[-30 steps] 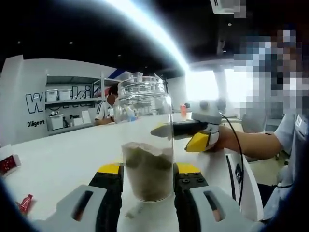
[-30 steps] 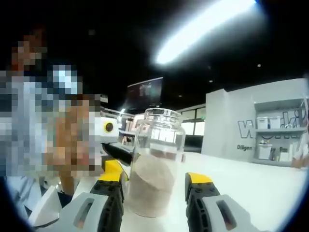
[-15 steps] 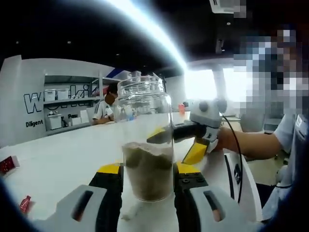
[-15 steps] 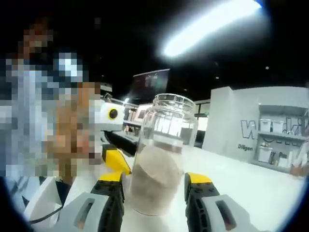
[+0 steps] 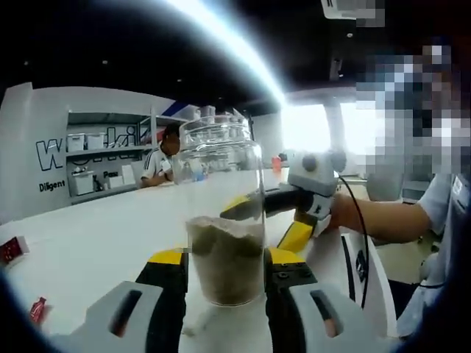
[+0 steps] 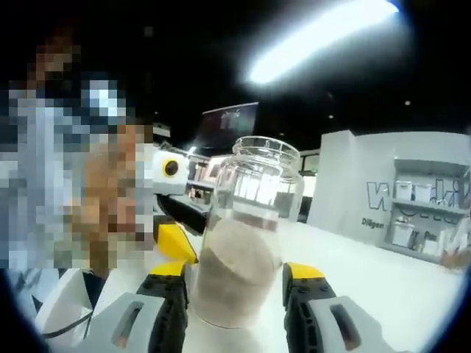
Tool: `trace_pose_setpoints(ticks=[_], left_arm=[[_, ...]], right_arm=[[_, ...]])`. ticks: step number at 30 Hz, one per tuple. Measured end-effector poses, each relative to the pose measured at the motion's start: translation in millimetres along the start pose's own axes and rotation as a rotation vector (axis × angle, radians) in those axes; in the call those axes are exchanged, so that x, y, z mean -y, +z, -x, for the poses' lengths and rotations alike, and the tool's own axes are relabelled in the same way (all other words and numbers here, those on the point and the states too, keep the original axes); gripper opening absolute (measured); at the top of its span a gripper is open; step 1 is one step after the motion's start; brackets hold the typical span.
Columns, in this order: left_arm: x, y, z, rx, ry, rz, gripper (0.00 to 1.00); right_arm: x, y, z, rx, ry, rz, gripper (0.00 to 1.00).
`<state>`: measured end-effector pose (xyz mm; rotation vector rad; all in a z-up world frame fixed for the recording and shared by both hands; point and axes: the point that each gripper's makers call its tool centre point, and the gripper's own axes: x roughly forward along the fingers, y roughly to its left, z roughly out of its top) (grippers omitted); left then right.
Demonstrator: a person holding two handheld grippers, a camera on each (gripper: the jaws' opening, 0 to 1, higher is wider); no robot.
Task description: Tear open the coffee pouch, take out the coffee, and pour the coffee from the pouch into the cup
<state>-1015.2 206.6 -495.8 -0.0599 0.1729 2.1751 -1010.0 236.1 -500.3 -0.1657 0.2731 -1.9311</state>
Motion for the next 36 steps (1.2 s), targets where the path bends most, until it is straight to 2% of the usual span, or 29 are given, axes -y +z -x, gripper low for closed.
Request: trace_pose_setpoints(ticks=[4, 7, 12, 17, 36], left_arm=[[-0.6, 2.7, 1.5, 0.005, 0.001, 0.034, 0.42], [-0.2, 5.7, 2.4, 0.009, 0.006, 0.034, 0.42], [-0.3, 12.3, -0.7, 0.014, 0.014, 0.03, 0.44], [2.5, 12.3, -2.9, 0.014, 0.014, 0.035, 0.44], [7.2, 12.7, -8.8, -0.006, 0.006, 0.037, 0.44]], right_arm=[[-1.0, -4.5, -1.0, -0.027, -0.001, 0.017, 0.52], [1.9, -1.5, 1.0, -0.01, -0.016, 0.011, 0.51], [-2.0, -6.0, -0.9, -0.038, -0.015, 0.031, 0.51], [-3.2, -10.2, -0.5, -0.062, -0.026, 0.028, 0.5], [-3.9, -6.3, 3.7, -0.052, -0.062, 0.0, 0.52]])
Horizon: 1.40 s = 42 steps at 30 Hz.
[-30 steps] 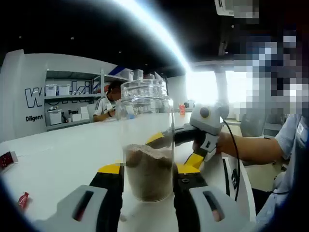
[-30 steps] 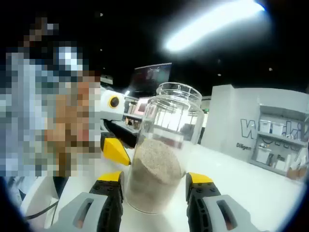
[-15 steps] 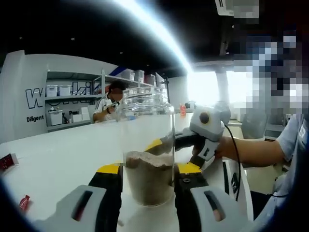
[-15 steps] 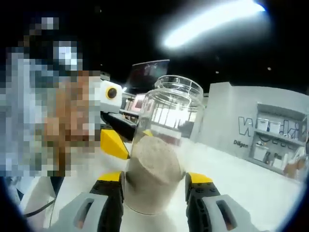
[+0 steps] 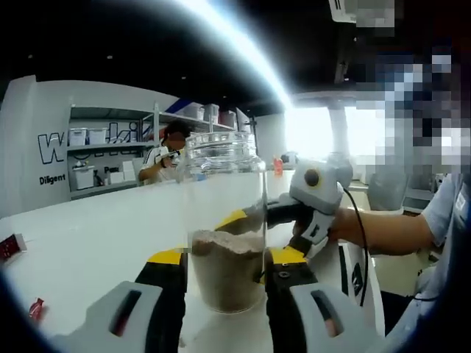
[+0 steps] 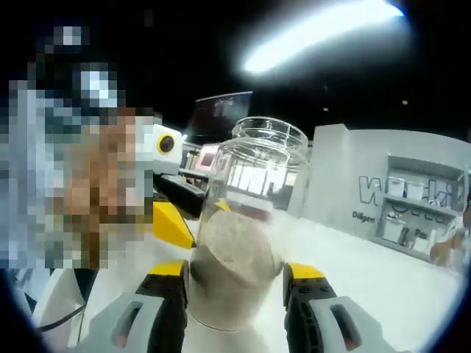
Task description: Tear open the coffee pouch, take out the coffee, and pour the coffee from the pouch into the cup
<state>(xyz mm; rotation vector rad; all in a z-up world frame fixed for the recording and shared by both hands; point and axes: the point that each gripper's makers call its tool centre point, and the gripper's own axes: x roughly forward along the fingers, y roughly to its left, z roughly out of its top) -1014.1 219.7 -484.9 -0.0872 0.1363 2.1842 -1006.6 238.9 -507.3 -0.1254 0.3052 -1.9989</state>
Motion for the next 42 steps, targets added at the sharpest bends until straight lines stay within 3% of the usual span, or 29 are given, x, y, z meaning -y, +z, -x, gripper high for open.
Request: trace_pose_setpoints(ticks=[16, 42], left_arm=[[-0.2, -0.9, -1.8, -0.005, -0.004, -0.008, 0.42], [-4.3, -2.2, -11.7, 0.052, 0.021, 0.027, 0.37]], right_arm=[[5.5, -0.9, 0.2, -0.002, -0.02, -0.022, 0.51], [20.1, -4.5, 3.9, -0.022, -0.11, -0.033, 0.51]])
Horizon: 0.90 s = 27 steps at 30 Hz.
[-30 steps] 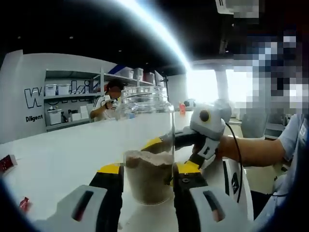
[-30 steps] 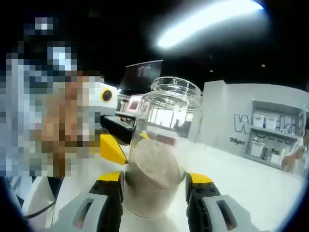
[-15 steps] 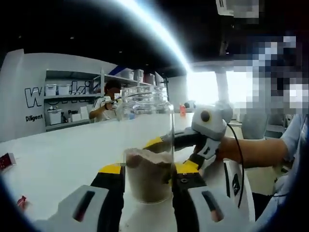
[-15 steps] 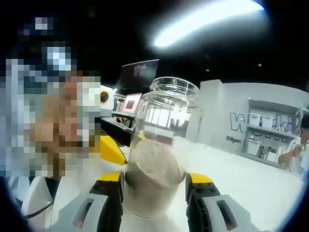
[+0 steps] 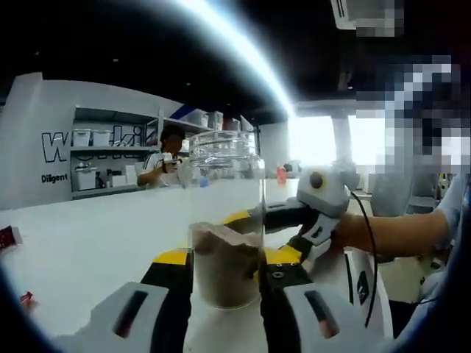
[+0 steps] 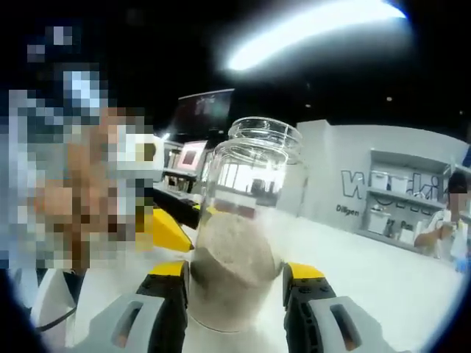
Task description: Tear open the coffee pouch, take out the coffee, and pour the coffee from the pouch into the cup
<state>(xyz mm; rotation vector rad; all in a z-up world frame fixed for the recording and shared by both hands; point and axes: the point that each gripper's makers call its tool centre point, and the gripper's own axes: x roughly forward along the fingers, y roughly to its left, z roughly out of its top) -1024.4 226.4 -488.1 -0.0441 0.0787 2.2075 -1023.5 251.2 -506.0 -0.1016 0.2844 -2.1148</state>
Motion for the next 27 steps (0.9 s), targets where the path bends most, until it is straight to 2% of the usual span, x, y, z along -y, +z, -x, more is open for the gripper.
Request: trace_pose_setpoints(ticks=[27], left_arm=[[-3.6, 0.0, -13.9, -0.036, -0.01, -0.019, 0.34]], right_arm=[[15.2, -3.0, 2.0, -0.006, -0.052, -0.022, 0.51]])
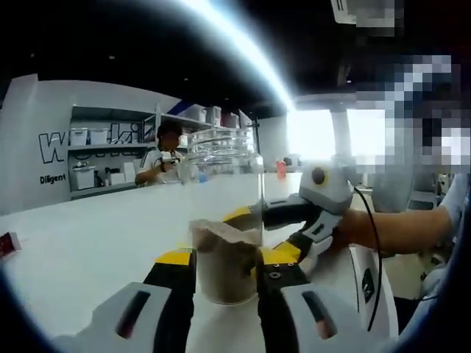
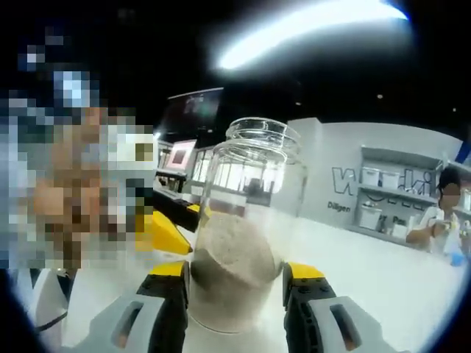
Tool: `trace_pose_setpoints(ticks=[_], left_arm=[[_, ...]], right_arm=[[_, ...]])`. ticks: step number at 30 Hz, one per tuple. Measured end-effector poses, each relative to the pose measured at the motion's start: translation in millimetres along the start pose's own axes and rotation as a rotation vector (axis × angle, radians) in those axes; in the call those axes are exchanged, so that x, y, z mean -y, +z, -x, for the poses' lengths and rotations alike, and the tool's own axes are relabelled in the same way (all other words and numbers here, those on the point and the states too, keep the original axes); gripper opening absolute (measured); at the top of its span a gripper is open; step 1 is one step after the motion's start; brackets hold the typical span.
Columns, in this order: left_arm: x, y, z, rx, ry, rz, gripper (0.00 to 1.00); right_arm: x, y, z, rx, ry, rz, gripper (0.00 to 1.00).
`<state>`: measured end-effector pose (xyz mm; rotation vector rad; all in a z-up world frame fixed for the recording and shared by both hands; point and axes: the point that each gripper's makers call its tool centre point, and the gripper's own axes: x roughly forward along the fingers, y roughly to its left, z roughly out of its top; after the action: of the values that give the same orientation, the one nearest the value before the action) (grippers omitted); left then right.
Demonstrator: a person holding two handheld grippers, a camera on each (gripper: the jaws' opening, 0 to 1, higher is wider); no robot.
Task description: Tear open the coffee pouch, take out the coffee, and pour the coffee from the pouch into the cup
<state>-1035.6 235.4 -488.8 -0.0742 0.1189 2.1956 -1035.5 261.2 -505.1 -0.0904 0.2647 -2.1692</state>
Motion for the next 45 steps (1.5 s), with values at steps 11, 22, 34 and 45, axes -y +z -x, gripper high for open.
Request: trace_pose_setpoints(ticks=[11, 22, 34, 45], left_arm=[[-0.3, 0.4, -5.5, -0.019, -0.005, -0.01, 0.34], [-5.8, 1.4, -14.6, -0.032, -0.008, -0.016, 0.34], [-5.4, -1.2, -23.0, -0.041, -0.01, -0.009, 0.33], [-5.5, -1.6, -29.2, -0.049, -0.022, -0.009, 0.33]], right_arm=[[6.7, -0.5, -1.2, 0.001, -0.018, -0.013, 0.51], [15.2, -1.4, -3.4, 0.003, -0.041, -0.028, 0.51], [25.6, -3.8, -1.6, 0.003, -0.075, -0.044, 0.51], [30.5, -5.6, 1.2, 0.001, -0.092, -0.046, 0.51]])
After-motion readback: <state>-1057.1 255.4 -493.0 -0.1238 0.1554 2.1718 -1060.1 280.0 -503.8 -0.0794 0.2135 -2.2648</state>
